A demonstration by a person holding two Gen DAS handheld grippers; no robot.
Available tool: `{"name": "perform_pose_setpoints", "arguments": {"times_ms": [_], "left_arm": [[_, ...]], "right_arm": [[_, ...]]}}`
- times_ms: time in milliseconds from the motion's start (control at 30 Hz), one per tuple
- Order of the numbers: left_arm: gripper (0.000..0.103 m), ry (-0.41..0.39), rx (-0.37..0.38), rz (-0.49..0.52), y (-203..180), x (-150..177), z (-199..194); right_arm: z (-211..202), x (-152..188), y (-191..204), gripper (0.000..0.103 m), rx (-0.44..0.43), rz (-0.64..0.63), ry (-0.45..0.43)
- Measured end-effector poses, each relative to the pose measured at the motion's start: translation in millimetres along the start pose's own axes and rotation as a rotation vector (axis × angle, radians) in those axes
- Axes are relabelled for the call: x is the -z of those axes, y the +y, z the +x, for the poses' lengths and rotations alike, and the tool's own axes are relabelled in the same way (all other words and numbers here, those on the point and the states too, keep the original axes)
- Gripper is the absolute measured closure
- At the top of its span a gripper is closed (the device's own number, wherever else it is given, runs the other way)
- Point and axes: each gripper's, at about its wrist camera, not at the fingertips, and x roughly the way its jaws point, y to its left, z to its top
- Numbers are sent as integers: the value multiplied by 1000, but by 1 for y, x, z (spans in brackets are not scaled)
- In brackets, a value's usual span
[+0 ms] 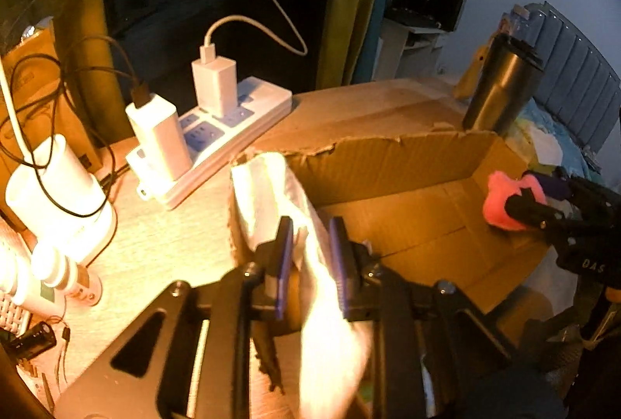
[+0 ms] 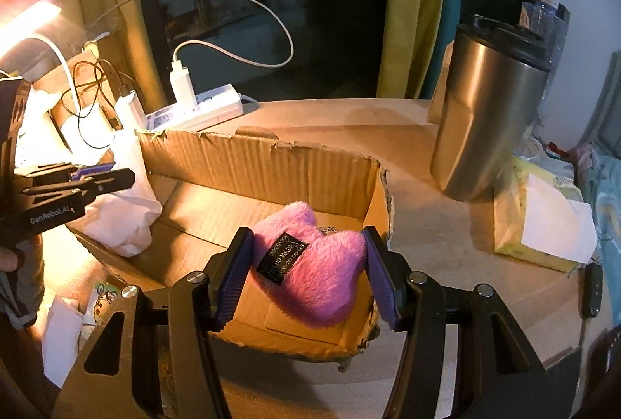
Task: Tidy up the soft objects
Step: 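Carry the pink plush and tissue into the cardboard box and release both, then move both tools back to the pile, lowering toward the grey glove and tissue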
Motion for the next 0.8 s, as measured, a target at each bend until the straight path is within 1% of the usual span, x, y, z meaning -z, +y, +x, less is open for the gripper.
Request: {"name": "perform_pose_setpoints", "arguments": {"times_ms": [33,100,133,167,200,233,267,367,500,667,800], "left_arm": [[75,-3,-4,3,-1,0,-3],[73,-11,-9,11,-3,0,-8],[69,-17,-10,15,-4,0,-12],[56,-19,-10,17,-6,-2,-15],[48,-22,-12,20,-8,-2,-19],[34,-25,-12,22,-9,-5,-21],[30,-32,-11,25,-12,-7,-25],[30,-69,9,25,-15,-10,-40],[30,-102,-5,21,-19,-8,-60],[30,-141,-19,14,-22,2,-92],[30,-182,-6,11,-26,12,-118]], "right_arm": [[-1,1,0,42,1,0,-2],[-3,1,1,40,0,2,-5],[-6,2,1,39,-2,2,-7],[-8,1,1,39,-2,1,-12],[-11,1,1,38,-3,-2,-21],[-16,1,1,35,-2,-5,-30],[-18,1,1,33,3,-3,-36],[-29,3,-2,32,19,3,-58],[-47,6,0,32,24,12,-87],[-73,17,4,32,26,13,-119],[-95,29,9,32,34,5,-135]]}}
